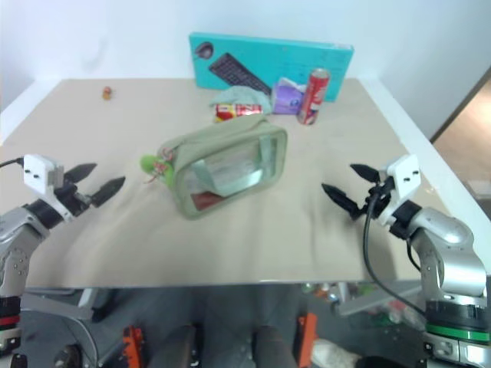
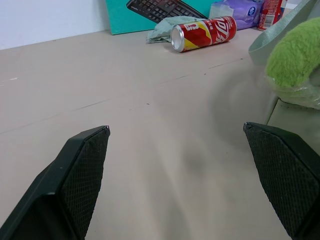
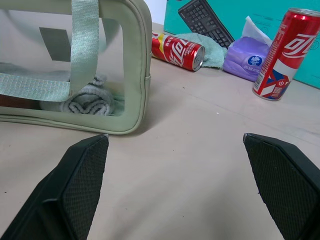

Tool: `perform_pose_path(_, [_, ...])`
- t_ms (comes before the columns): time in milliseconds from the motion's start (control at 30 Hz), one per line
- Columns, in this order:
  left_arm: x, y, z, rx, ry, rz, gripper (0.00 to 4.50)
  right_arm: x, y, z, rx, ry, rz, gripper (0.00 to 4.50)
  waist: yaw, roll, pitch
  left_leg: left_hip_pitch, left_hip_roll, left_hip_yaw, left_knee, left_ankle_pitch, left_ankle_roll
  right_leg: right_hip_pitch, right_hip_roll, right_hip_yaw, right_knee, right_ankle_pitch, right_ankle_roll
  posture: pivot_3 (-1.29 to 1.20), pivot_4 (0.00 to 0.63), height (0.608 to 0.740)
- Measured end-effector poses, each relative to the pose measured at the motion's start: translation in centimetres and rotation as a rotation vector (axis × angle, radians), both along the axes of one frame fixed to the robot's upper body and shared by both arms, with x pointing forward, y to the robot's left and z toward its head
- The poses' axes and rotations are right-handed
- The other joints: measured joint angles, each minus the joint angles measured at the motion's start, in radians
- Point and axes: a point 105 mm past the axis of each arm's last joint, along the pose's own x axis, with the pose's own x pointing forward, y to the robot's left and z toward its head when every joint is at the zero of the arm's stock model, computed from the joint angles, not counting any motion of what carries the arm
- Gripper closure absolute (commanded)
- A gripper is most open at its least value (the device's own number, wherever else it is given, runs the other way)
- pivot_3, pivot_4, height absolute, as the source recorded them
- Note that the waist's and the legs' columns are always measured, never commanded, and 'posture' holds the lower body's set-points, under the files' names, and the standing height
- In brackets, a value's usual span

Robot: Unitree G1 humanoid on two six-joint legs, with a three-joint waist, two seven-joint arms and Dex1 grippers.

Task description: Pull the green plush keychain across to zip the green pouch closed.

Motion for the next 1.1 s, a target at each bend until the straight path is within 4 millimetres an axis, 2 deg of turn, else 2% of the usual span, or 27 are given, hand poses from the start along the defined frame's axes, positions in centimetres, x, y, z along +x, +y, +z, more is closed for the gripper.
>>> perform_pose_path(467, [0.4, -0.8, 1.1, -0.055, -0.037, -0.053, 0.05, 0.1, 0.0, 0.3, -0.003, -0.016, -0.004, 0.03, 0.0, 0.0, 0.0, 0.0, 0.0, 0.0, 0.0, 0.0, 0.0, 0.0, 0.0, 0.0, 0.0, 0.0, 0.0, 0.0, 0.15, 0.74])
perform_pose_path(567, [0.5, -1.1, 1.7, -0.063, -0.055, -0.074, 0.05, 0.1, 0.0, 0.3, -0.003, -0.016, -0.004, 0.03, 0.0, 0.0, 0.0, 0.0, 0.0, 0.0, 0.0, 0.0, 0.0, 0.0, 0.0, 0.0, 0.0, 0.0, 0.001, 0.0, 0.15, 0.74])
perform_pose_path(667, [0.6, -1.7, 3.8, -0.084, -0.087, -0.145, 0.05, 0.3, 0.4, 0.8, -0.005, -0.031, 0.011, 0.03, 0.0, 0.0, 0.0, 0.0, 0.0, 0.0, 0.0, 0.0, 0.0, 0.0, 0.001, 0.0, 0.0, 0.001, 0.001, 0.0, 0.15, 0.74])
perform_pose_path(767, [0.2, -2.6, 6.8, -0.097, -0.122, -0.244, 0.05, 0.9, 1.5, 2.2, -0.011, -0.071, 0.056, 0.03, -0.003, -0.001, 0.0, 0.0, 0.001, 0.0, 0.0, 0.0, 0.0, 0.0, 0.002, 0.0, 0.0, 0.001, 0.0, 0.0, 0.15, 0.74])
perform_pose_path(833, [-1.5, -4.7, 8.6, -0.064, -0.095, -0.42, 0.05, 2.0, 3.3, 3.7, -0.021, -0.101, 0.13, 0.03, -0.015, -0.001, 0.001, 0.0, 0.002, 0.001, 0.0, 0.0, 0.0, -0.001, 0.002, 0.001, 0.0, 0.001, 0.0, 0.0, 0.15, 0.74])
perform_pose_path(900, [-3.3, -7.3, 9.1, -0.02, -0.047, -0.593, 0.05, 3.2, 5.2, 5.3, -0.033, -0.134, 0.207, 0.03, -0.025, -0.001, 0.001, 0.0, 0.001, 0.002, 0.0, 0.0, 0.0, -0.001, 0.002, 0.002, 0.0, 0.001, 0.0, 0.0, 0.15, 0.74])
perform_pose_path(967, [-4.3, -8.9, 8.9, -0.011, 0.002, -0.698, 0.05, 4.2, 6.7, 6.5, -0.053, -0.161, 0.271, 0.03, -0.026, -0.001, 0.001, 0.001, 0.003, 0.002, 0.0, 0.0, 0.0, -0.001, 0.003, 0.002, 0.0, 0.001, 0.0, 0.0, 0.15, 0.74])
perform_pose_path(1100, [-4.6, -9.5, 8.2, -0.036, 0.072, -0.743, 0.05, 6.0, 7.9, 6.9, -0.081, -0.153, 0.335, 0.03, -0.024, -0.002, 0.001, 0.0, 0.007, 0.0, 0.0, 0.0, -0.001, -0.002, 0.008, 0.001, 0.0, 0.001, -0.005, 0.0, 0.15, 0.74])
